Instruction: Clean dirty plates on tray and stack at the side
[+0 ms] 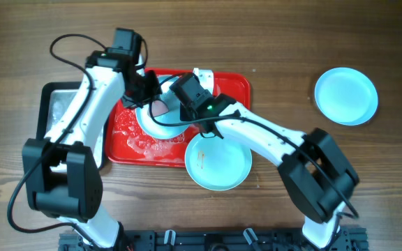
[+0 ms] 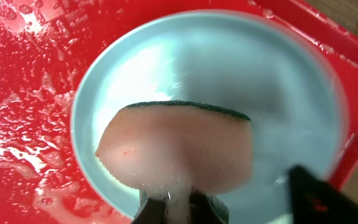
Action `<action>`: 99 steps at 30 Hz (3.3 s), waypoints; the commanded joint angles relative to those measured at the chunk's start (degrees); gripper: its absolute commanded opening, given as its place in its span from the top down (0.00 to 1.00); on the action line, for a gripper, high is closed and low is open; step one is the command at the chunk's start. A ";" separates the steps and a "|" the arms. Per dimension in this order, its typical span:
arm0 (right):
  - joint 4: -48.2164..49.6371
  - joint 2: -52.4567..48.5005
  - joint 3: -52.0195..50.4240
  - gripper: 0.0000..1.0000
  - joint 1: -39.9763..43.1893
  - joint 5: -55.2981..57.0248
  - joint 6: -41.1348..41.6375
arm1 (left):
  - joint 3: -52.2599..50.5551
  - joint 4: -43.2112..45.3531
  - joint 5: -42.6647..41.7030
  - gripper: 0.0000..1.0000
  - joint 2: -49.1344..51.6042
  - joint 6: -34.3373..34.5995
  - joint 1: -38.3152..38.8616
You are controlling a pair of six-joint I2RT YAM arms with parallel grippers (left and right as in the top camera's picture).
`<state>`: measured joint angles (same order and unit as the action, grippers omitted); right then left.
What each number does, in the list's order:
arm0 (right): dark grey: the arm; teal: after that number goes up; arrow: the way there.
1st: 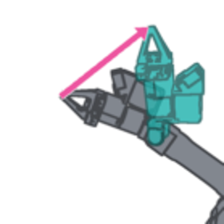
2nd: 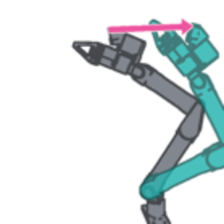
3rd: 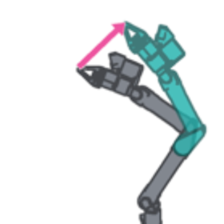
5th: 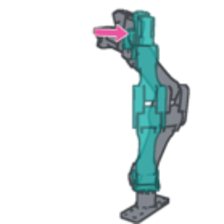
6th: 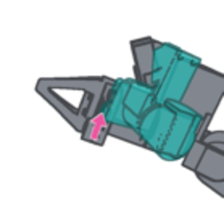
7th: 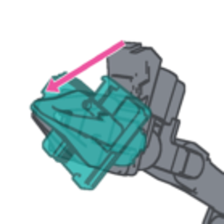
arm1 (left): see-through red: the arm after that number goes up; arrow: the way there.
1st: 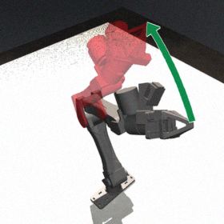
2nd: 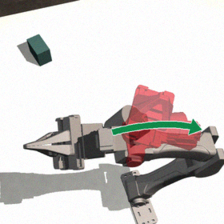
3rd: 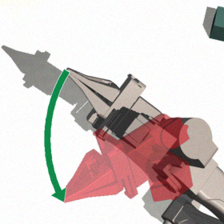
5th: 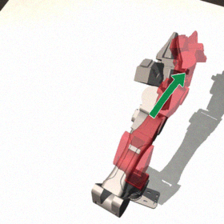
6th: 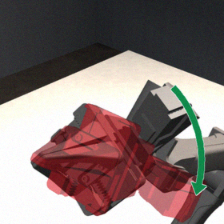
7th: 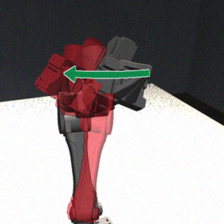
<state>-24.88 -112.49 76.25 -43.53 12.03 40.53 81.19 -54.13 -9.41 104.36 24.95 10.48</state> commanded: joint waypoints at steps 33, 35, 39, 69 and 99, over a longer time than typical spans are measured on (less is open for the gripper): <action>3.50 -6.36 -0.22 0.96 6.23 -16.87 2.08 | -22.69 19.50 30.84 0.96 0.00 17.99 11.67; 3.48 -6.36 -0.22 0.96 6.27 -16.90 2.08 | -22.69 17.68 31.74 0.96 -0.22 17.99 11.52; 3.63 -6.36 -0.22 0.96 6.27 -17.11 2.05 | -22.69 14.95 24.65 0.96 -0.39 17.46 11.43; 4.74 -6.36 -0.22 0.96 6.27 -19.69 1.44 | -24.30 17.00 0.90 0.96 0.04 8.22 11.28; 4.72 -6.36 -0.22 0.96 6.27 -21.18 0.33 | -17.64 11.54 8.17 0.96 1.11 5.73 10.84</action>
<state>-20.93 -118.10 76.09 -37.54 -8.95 41.54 63.00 -44.62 1.78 103.50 33.82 21.37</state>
